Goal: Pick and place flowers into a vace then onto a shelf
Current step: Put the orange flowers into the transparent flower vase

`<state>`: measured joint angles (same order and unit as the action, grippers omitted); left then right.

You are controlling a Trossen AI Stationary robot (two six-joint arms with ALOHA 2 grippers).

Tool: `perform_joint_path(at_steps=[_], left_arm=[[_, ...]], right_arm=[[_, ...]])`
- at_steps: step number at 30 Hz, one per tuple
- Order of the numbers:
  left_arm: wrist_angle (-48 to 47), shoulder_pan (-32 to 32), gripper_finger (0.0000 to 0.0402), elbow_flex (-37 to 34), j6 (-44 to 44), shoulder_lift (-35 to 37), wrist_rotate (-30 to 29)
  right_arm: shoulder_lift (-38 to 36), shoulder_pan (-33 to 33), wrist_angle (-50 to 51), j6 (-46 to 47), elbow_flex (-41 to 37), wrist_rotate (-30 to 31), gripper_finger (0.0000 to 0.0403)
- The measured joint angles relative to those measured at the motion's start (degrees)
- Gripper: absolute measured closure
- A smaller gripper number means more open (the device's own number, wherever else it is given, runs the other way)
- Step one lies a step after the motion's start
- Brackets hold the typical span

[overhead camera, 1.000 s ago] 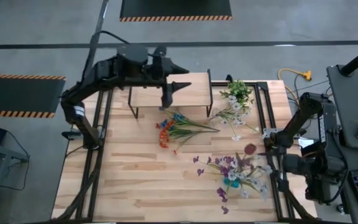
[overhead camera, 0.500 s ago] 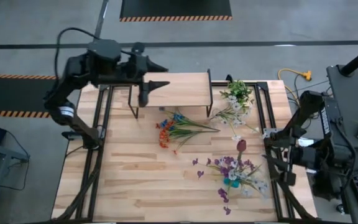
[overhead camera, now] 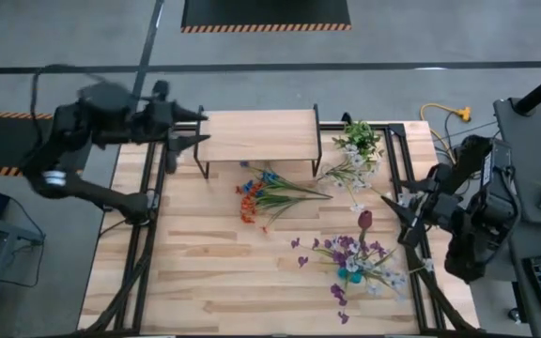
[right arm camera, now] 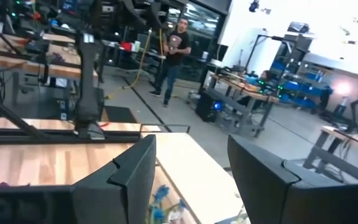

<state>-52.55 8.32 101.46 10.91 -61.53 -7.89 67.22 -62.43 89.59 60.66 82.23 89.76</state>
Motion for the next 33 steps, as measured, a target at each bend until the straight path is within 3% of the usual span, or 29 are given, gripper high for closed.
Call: perform_joint_path(at_steps=[3, 8, 13, 16, 18, 20, 22, 24, 26, 30, 33], left_arm=[[13.9, 0.0, 0.0226, -16.7, -0.1, 12.3, -2.7], [28.5, 0.0, 0.0226, -42.8, -1.0, 32.0, -2.8], [37.3, 0.0, 0.0226, -64.1, -5.6, 50.2, -2.8], [43.9, 0.0, 0.0226, -73.0, -5.5, 60.1, -2.1], [48.0, 0.1, 0.0226, -76.2, -4.8, 61.4, -2.6], [42.2, 0.0, 0.0226, -77.3, -3.9, 61.2, -1.3], [45.8, 0.0, 0.0226, -75.5, -3.0, 57.0, 0.1], [43.0, 0.0, 0.0226, -74.1, -1.5, 56.1, -0.5], [42.0, 0.0, 0.0226, -72.7, -1.4, 56.4, 0.0], [37.2, 0.0, 0.0226, -71.2, -2.9, 60.9, -0.2], [35.7, 0.0, 0.0226, -73.2, -3.8, 61.3, 0.1]], right_arm=[[0.4, 0.7, -0.1, -3.0, 1.5, 0.0, 0.0211], [0.3, 2.7, -0.2, -6.6, 6.1, 0.0, 0.0211], [0.4, 4.3, -1.1, -11.0, 9.2, -1.6, 0.0211], [0.7, 6.0, -3.7, -16.5, 10.2, -1.8, 0.0211], [0.9, 8.0, -6.2, -20.3, 11.3, -3.2, 0.0211], [1.0, 10.4, -9.4, -24.9, 12.6, -5.6, 0.0211], [1.0, 13.4, -14.3, -31.4, 13.5, -8.9, 0.0211], [1.1, 16.2, -22.0, -40.6, 13.7, -12.8, 0.0211], [1.2, 19.3, -31.7, -51.3, 13.5, -18.0, 0.0211], [1.0, 26.5, -47.6, -67.8, 13.5, -35.1, 0.0211], [0.8, 30.8, -50.0, -73.0, 14.2, -36.3, 0.0211]])
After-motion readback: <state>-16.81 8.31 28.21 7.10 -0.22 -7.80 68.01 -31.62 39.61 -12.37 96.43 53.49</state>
